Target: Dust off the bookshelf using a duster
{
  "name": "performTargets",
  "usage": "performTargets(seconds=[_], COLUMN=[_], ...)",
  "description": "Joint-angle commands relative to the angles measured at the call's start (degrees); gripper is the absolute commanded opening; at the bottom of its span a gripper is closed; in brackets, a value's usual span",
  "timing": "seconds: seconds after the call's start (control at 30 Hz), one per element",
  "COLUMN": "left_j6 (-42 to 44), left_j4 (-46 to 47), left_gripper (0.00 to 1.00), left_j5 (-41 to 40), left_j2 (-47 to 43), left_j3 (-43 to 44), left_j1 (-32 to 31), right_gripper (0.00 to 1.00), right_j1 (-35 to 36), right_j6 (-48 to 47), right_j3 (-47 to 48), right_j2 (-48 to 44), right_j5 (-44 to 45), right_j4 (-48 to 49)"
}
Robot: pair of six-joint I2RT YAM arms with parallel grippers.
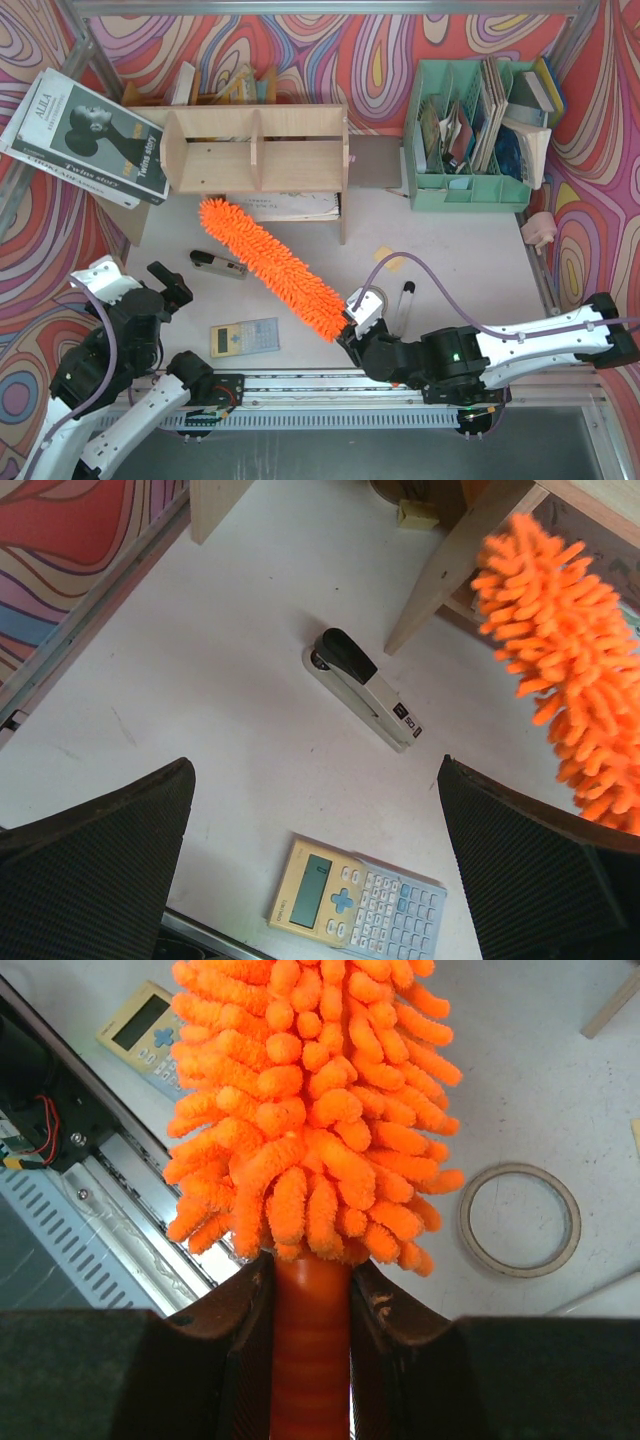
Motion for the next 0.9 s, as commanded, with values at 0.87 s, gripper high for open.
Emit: performTargets(seconds=[0.87], left_j6=[0.1], left_j4=[-0.2], left_gripper=[0.98], left_j5=[-1.0], left_j2=[-1.5], left_j3=[-0.1], left_j1=[-0.3], right_gripper=[0.0], right_j1=[1.3], right_j6=[47.2], right_j3=[-3.7], right_j2=[9.6], right_j5=[17.9], right_j4=[-12.9])
